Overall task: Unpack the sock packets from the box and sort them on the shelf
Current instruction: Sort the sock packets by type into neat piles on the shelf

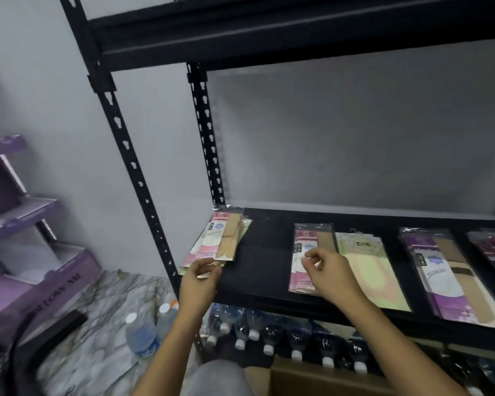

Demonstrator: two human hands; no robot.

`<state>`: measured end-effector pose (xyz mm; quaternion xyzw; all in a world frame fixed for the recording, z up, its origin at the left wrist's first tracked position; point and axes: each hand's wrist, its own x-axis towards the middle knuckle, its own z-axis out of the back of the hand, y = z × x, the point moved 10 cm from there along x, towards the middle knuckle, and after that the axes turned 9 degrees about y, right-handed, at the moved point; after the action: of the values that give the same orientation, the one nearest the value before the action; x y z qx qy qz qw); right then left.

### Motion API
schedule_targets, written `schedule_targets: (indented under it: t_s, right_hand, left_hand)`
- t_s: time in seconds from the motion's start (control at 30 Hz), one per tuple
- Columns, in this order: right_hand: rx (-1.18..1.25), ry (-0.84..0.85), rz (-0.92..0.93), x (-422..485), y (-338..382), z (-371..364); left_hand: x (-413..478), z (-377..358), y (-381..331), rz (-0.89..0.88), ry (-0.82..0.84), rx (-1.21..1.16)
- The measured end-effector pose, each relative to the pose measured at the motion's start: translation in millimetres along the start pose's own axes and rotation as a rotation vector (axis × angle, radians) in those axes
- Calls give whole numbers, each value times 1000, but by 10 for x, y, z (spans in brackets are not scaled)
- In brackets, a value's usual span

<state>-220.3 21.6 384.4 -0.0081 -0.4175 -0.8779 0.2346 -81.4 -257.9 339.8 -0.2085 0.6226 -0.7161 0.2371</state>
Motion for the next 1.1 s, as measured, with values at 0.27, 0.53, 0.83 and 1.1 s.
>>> schedule_targets:
  t_s: [0.27, 0.53, 0.83, 1.1]
  right_hand:
    - [100, 197, -34, 382, 286, -903]
    - [272, 261, -247, 683, 339, -1522]
    - [444, 212, -387, 813, 369, -1834]
    - [618, 243, -481, 741, 172, -1836]
  left_hand:
    - [150, 422, 140, -6, -99, 220]
    - [130, 307, 115, -106, -136, 572]
    - [243, 220, 153, -115, -103, 740]
    - [282, 252, 72, -75, -211, 784]
